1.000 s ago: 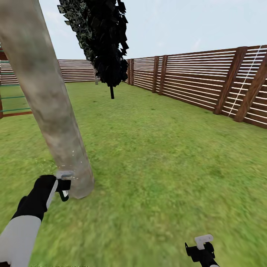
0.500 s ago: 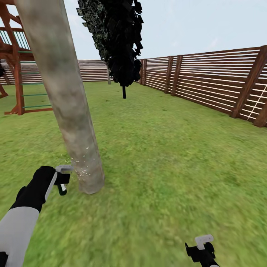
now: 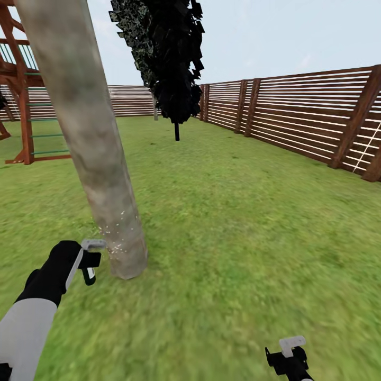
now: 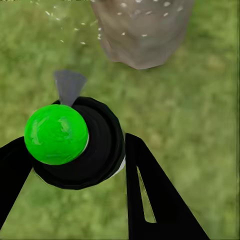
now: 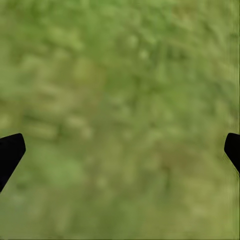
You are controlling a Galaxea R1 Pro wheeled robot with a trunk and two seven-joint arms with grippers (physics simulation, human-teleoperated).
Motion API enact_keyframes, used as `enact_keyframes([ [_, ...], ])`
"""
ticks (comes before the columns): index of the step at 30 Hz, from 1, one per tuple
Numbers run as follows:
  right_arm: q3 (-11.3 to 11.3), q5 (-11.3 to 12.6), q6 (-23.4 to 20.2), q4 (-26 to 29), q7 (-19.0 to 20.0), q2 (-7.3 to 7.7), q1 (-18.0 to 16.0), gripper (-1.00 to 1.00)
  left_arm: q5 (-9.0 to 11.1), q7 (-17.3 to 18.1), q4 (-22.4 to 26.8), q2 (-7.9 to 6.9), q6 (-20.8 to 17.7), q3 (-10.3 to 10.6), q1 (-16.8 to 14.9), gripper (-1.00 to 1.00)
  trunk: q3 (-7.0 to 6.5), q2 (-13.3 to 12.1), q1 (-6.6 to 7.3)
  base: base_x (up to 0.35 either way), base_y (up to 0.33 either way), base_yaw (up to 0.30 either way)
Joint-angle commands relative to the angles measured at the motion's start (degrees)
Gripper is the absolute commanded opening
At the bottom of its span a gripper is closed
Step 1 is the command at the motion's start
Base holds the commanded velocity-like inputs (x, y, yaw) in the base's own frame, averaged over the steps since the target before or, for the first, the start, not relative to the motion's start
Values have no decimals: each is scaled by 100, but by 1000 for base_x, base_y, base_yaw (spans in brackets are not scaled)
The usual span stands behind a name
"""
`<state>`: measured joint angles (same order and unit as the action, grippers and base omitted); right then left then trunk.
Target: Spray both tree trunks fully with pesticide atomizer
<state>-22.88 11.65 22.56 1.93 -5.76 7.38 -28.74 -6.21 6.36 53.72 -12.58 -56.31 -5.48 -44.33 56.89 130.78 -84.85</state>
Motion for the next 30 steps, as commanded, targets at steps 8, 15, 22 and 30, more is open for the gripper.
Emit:
enact_keyframes([
  [8,-50,48,15,9,-13,-11,0,100,-114,-30,-65,28,27,-26,75,-100,5,2,-2,306,-61,40],
  [15,-59,40,20,9,-13,-26,0,100,-54,-45,-84,139,733,-35,454,-100,5,2,-2,171,-225,267],
  [22,-55,48,13,5,-13,-27,0,100,-57,-47,-202,353,944,-35,670,-100,5,2,-2,111,-267,41],
  [30,-59,48,12,9,-13,-34,0,100,-91,-48,-220,345,969,-67,671,-100,5,2,-2,146,-266,0],
])
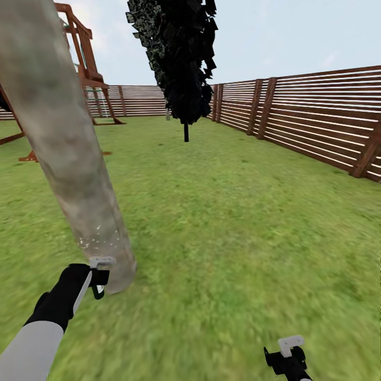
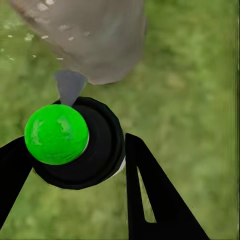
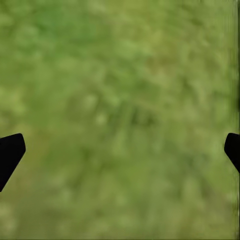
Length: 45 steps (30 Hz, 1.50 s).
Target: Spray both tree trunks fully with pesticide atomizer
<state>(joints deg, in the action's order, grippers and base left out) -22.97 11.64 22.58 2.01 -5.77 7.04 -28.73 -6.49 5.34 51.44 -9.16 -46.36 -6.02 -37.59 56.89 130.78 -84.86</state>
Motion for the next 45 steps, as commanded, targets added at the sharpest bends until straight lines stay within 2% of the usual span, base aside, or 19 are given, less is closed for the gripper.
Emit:
enact_keyframes([
  [1,-50,48,10,1,-12,0,-1,100,-67,55,3,2,-28,-13,-3,-100,5,2,-1,157,-264,0],
  [6,-50,48,10,2,-12,-1,-1,100,-80,41,-28,-18,-22,-22,-1,-100,5,2,-1,157,-264,105],
  [10,-50,48,10,2,-12,-1,-1,100,-83,25,-28,-52,-22,-45,1,-100,5,2,-1,157,-264,271],
  [13,-50,48,10,2,-12,-1,-1,100,-88,18,-28,-61,-22,-146,5,-100,5,2,-1,158,-264,277],
  [21,-50,48,10,2,-12,-1,-1,100,-98,-15,-28,-60,-22,-154,6,-100,5,2,-1,154,-264,277],
  [34,-50,48,10,2,-12,-1,-1,100,-106,-15,-29,-69,-22,-154,50,-100,5,2,-1,-13,-276,274],
  [40,-50,48,10,2,-12,-1,-1,100,-112,-30,-28,-82,-21,-163,58,-100,5,2,-1,47,-277,43],
  [43,-50,48,10,2,-12,-1,-1,100,-87,-554,-37,-84,-19,-186,80,-100,5,2,-1,92,-277,2],
  [45,-50,48,10,2,-12,-1,-1,100,-59,-663,-109,-76,-15,-188,84,-100,5,2,-1,125,-274,102],
])
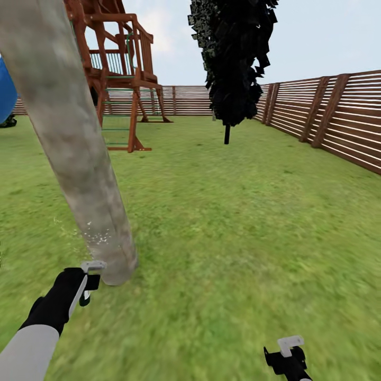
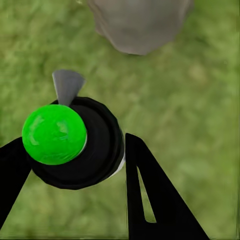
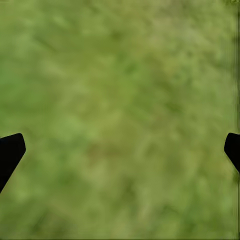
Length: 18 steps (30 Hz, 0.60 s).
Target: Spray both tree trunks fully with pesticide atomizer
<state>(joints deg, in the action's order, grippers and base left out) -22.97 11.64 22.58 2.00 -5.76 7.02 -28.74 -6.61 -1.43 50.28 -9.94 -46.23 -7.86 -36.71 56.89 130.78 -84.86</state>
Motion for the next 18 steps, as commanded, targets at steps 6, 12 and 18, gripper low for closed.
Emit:
enact_keyframes([
  [6,-50,48,10,3,-13,1,0,100,-34,-68,-30,51,-26,-5,-3,-100,5,2,0,153,-262,262],
  [12,-43,48,10,-3,-13,7,0,100,-14,-85,-27,156,-25,-3,-3,-100,5,2,0,174,-243,185],
  [18,-41,45,10,-6,-13,18,0,100,-28,-102,-464,118,658,-332,106,-100,5,2,0,247,-181,3],
])
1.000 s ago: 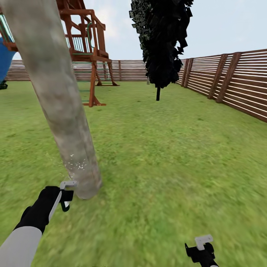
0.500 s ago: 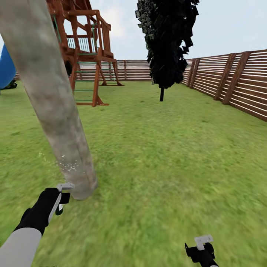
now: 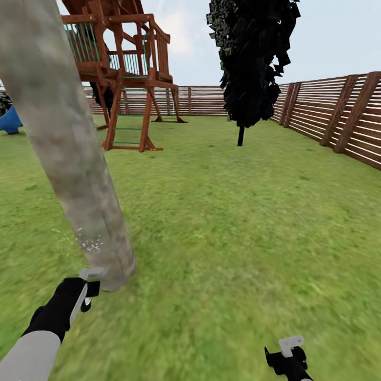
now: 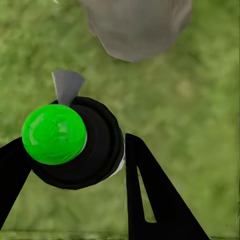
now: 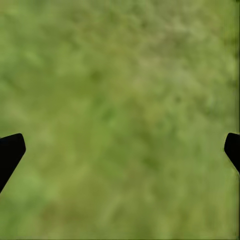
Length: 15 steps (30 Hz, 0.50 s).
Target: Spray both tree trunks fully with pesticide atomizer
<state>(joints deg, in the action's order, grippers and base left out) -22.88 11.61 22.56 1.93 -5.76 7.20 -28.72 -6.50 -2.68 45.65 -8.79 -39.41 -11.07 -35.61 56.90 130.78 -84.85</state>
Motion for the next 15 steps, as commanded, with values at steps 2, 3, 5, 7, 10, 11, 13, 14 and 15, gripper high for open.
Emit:
enact_keyframes([
  [2,-50,47,11,1,-13,0,-2,100,-62,29,-323,-18,232,-309,16,-100,4,2,-2,292,-129,0],
  [3,-50,48,11,1,-13,5,-2,100,-75,29,-475,-30,421,-381,31,-100,4,2,-2,295,-124,0],
  [5,-50,50,11,6,-13,5,-2,100,-90,30,-820,-47,679,-430,51,-100,4,2,-2,179,-80,0],
  [7,-55,45,11,9,-13,-4,-2,100,-91,23,-957,-33,720,-438,54,-100,6,2,-2,-23,-10,116],
  [10,-58,43,11,4,-13,-8,-2,100,-76,10,-1201,-16,968,-456,56,-100,11,2,-2,-5,-2,240],
  [11,-58,43,11,2,-13,-8,-2,100,-82,1,-1343,-22,1158,-457,62,-100,13,2,-2,-1,0,265],
  [13,-58,43,11,3,-13,-8,-2,100,-91,3,-1503,-25,1284,-451,106,-100,17,2,-2,0,0,268],
  [14,-58,43,11,1,-13,-8,-2,100,-95,4,-1530,-22,1317,-421,125,-100,19,2,-2,26,0,269],
  [15,-58,43,11,1,-13,-8,-2,100,-97,2,-1517,-8,1329,-394,130,-100,20,2,-2,162,0,266],
])
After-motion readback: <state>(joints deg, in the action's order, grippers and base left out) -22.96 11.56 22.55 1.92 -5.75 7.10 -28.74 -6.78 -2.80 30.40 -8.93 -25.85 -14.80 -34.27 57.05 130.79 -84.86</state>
